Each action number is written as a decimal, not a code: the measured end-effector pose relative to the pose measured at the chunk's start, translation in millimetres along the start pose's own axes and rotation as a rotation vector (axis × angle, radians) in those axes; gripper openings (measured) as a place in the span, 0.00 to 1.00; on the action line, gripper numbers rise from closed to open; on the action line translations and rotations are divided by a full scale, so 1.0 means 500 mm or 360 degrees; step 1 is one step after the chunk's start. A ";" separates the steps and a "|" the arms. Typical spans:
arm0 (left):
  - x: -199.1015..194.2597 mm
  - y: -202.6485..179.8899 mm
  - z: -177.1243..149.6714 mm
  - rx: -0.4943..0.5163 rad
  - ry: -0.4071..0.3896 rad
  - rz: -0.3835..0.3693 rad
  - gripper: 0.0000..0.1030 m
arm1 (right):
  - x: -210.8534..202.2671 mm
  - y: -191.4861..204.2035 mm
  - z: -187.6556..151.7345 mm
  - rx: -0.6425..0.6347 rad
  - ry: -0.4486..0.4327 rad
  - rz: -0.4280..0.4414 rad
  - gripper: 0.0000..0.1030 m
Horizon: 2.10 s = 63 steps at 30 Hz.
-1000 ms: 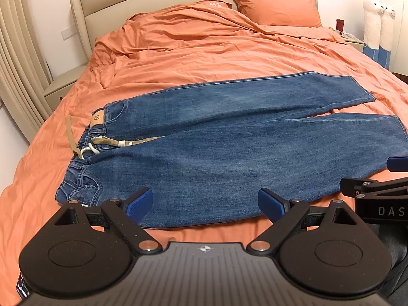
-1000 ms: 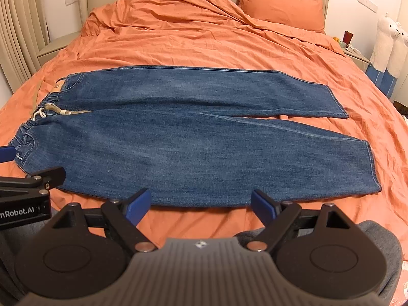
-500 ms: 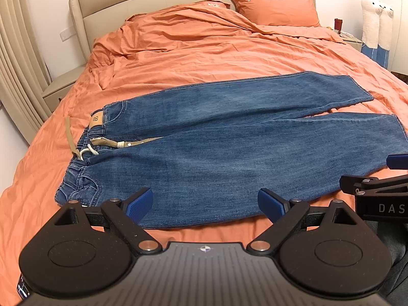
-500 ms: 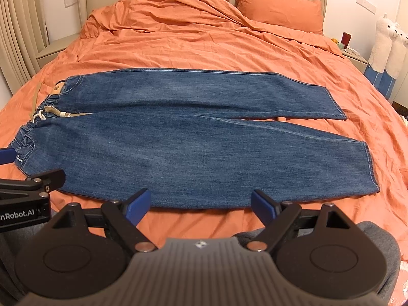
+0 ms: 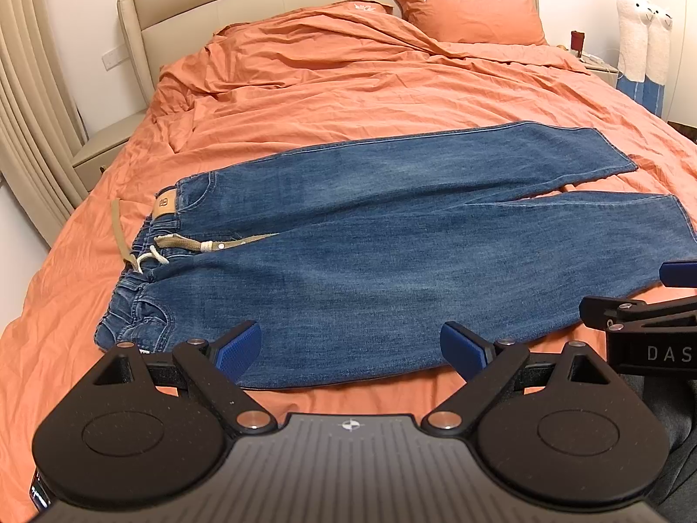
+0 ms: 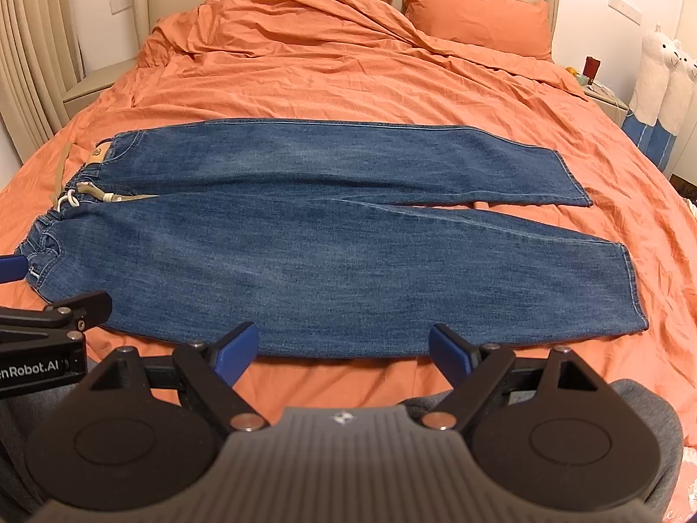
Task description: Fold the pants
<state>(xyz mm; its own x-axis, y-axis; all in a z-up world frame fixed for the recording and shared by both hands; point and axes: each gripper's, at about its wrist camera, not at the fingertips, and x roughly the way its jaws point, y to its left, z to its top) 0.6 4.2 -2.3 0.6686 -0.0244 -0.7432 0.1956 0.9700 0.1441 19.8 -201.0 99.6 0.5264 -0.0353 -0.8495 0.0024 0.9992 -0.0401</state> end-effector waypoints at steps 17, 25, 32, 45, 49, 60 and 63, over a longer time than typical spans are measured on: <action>-0.003 -0.002 -0.007 -0.0008 0.0010 -0.0015 1.00 | -0.003 -0.006 -0.006 0.0023 -0.0006 -0.0006 0.80; -0.002 -0.004 -0.005 -0.0004 0.0020 -0.0019 1.00 | -0.004 -0.009 -0.006 0.0029 -0.0004 -0.0005 0.80; -0.001 -0.003 -0.005 -0.0010 0.0027 -0.0017 1.00 | -0.001 -0.011 -0.006 0.0033 0.0001 0.0000 0.80; 0.022 0.051 -0.003 0.0001 0.0010 -0.0093 0.91 | 0.005 -0.033 -0.004 -0.0005 -0.0123 0.0049 0.80; 0.037 0.110 0.011 0.0074 -0.0003 -0.0067 0.82 | 0.002 -0.080 0.013 -0.0056 -0.0274 0.0043 0.80; 0.118 0.309 0.030 0.0551 0.0092 -0.0063 0.73 | 0.045 -0.240 0.085 -0.0001 -0.0223 0.0084 0.79; 0.169 0.350 0.014 0.0759 0.0200 -0.0098 0.73 | 0.049 -0.277 0.099 0.0009 -0.0220 0.0078 0.79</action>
<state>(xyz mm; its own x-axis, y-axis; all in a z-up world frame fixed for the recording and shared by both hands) 96.5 170.0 -35.6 0.5597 -0.0207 -0.8284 0.5583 0.7482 0.3585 74.6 -339.5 110.3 0.6381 0.0161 -0.7698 -0.0217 0.9998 0.0030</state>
